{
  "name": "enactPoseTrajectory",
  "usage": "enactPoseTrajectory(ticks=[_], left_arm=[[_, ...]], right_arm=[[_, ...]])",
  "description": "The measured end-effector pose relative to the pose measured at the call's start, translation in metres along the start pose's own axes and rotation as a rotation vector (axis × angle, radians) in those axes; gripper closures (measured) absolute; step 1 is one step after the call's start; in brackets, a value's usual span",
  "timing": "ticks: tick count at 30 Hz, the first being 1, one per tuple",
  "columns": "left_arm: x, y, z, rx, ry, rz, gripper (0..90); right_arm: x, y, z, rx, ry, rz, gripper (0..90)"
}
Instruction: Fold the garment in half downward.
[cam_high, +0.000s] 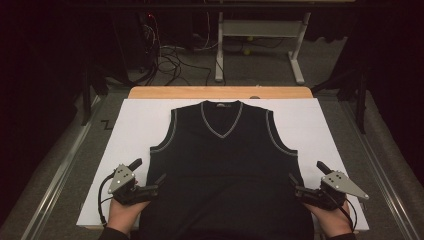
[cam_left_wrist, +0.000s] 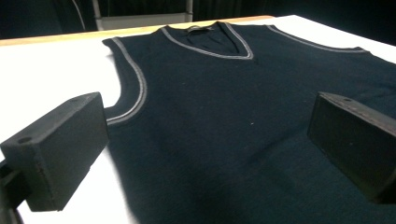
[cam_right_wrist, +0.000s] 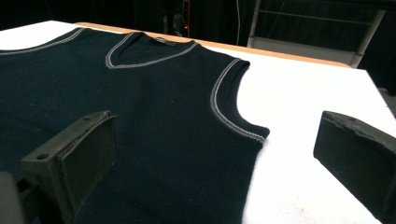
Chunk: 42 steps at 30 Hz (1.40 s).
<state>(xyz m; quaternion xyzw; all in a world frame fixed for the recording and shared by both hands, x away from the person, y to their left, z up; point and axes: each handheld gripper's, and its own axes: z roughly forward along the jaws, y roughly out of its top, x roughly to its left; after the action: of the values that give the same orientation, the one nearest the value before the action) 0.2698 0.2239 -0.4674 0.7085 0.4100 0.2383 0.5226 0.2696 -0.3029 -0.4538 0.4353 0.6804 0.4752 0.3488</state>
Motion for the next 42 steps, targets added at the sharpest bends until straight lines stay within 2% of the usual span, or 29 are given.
enactPoseTrajectory(ticks=[3, 6, 12, 24, 27, 29, 34, 35, 39, 42], left_arm=[[-0.004, 0.001, 0.0, -0.005, 0.0, 0.017, 0.0], [-0.005, 0.002, 0.001, -0.004, -0.007, 0.017, 0.0], [-0.001, 0.002, 0.002, -0.017, -0.007, -0.008, 0.0], [0.003, 0.005, 0.003, 0.006, -0.023, -0.02, 0.0], [0.002, 0.008, 0.007, 0.014, -0.021, -0.037, 0.0], [0.0, 0.011, 0.01, 0.024, -0.023, -0.025, 0.0], [0.0, 0.014, 0.014, 0.044, -0.039, -0.03, 0.0], [0.002, 0.014, 0.015, 0.064, -0.038, -0.029, 0.0], [0.006, 0.012, 0.013, 0.062, -0.033, -0.058, 1.7], [0.009, 0.011, 0.011, 0.051, -0.028, -0.069, 7.2]], right_arm=[[-0.001, 0.0, 0.0, -0.002, 0.005, -0.005, 0.0], [-0.001, -0.001, 0.0, 0.001, 0.006, -0.005, 0.0], [0.0, 0.0, 0.001, -0.003, 0.008, -0.006, 0.0], [0.003, 0.003, 0.004, -0.001, 0.022, -0.014, 0.0], [0.005, 0.005, 0.007, 0.023, 0.028, -0.025, 0.3], [0.006, 0.006, 0.009, 0.033, 0.026, -0.035, 0.3], [0.008, 0.01, 0.015, 0.061, 0.017, -0.039, 1.5], [0.008, 0.012, 0.018, 0.08, 0.012, -0.035, 2.4], [0.008, 0.012, 0.022, 0.104, 0.011, -0.028, 3.7], [0.007, 0.012, 0.024, 0.121, 0.007, -0.019, 5.4]])
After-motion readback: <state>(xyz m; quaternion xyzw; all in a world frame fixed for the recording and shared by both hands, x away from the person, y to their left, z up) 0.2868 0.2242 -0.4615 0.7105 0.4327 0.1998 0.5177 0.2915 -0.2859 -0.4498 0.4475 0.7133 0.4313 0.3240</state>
